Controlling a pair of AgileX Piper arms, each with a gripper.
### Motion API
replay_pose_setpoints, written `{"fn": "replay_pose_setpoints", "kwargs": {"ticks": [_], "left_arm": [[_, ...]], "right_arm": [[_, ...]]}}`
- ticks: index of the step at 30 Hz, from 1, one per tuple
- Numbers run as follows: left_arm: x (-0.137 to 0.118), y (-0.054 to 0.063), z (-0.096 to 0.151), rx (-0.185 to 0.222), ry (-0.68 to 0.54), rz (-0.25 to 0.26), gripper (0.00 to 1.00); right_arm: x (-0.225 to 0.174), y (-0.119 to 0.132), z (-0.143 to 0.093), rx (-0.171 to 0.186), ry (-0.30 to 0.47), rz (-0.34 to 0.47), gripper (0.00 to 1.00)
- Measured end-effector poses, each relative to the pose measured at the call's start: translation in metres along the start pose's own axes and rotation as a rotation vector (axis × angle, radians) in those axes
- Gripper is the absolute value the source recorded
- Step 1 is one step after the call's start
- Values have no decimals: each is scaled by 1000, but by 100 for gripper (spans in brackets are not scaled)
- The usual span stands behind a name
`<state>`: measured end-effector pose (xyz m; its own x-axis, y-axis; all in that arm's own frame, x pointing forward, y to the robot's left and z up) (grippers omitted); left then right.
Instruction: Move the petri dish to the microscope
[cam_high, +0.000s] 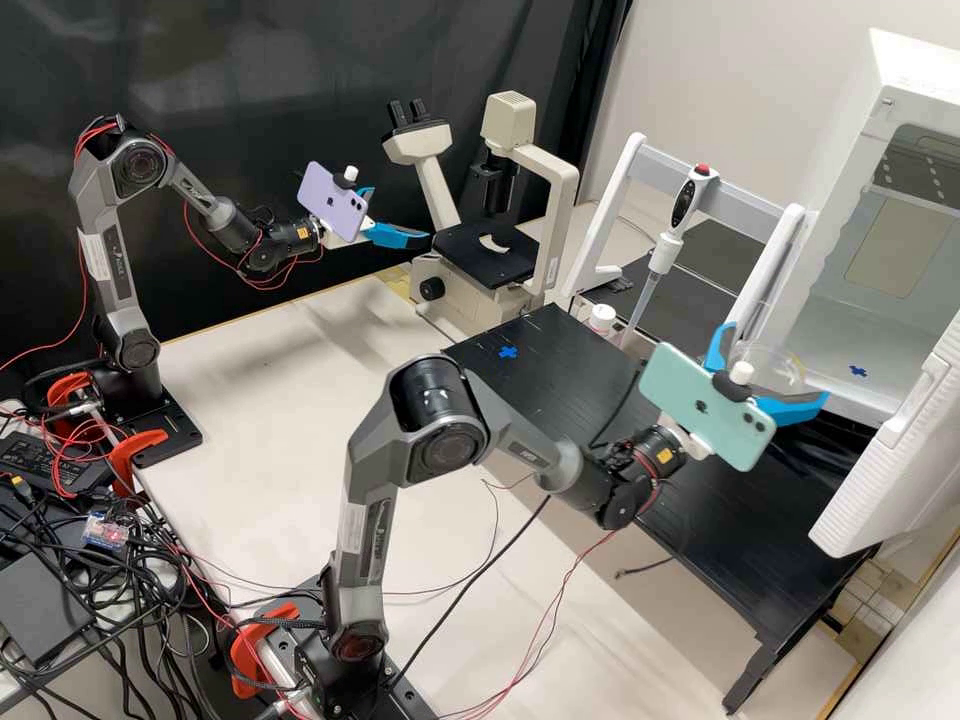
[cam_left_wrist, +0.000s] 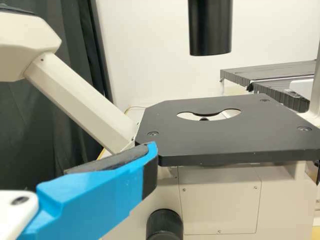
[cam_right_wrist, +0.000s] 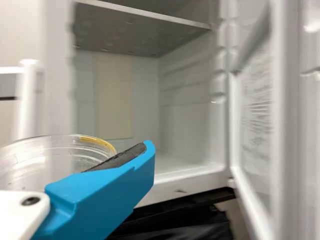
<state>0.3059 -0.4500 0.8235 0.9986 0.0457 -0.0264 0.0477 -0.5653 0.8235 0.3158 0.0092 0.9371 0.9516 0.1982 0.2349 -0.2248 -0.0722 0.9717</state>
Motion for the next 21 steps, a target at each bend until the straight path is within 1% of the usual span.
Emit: {"fn": "replay_pose_setpoints", "kwargs": {"ticks": [1, 2, 4, 7, 9, 11, 13, 15, 16, 17, 21], "left_arm": [[0, 0, 0, 0, 0, 0, 100], [0, 0, 0, 0, 0, 0, 100], [0, 0, 0, 0, 0, 0, 100], [0, 0, 0, 0, 0, 0, 100], [0, 0, 0, 0, 0, 0, 100], [0, 0, 0, 0, 0, 0, 100], [0, 0, 0, 0, 0, 0, 100], [0, 0, 0, 0, 0, 0, 100], [0, 0, 0, 0, 0, 0, 100], [0, 0, 0, 0, 0, 0, 100], [0, 0, 0, 0, 0, 0, 100]], "right_arm": [[-7, -8, -10, 0, 27, -26, 0], [-12, -16, -19, -14, 58, -55, 0], [-16, -23, -27, -30, 93, -83, 0], [-27, -42, -49, -14, 138, -131, 0], [-32, -51, -60, -16, 168, -165, 0], [-38, -62, -74, -21, 217, -209, 0], [-42, -71, -87, -9, 234, -235, 0], [-47, -83, -105, 4, 261, -275, 0], [-49, -86, -111, 4, 275, -288, 0], [-53, -94, -124, 7, 315, -321, 0], [-61, -117, -153, -7, 385, -385, 0]]}}
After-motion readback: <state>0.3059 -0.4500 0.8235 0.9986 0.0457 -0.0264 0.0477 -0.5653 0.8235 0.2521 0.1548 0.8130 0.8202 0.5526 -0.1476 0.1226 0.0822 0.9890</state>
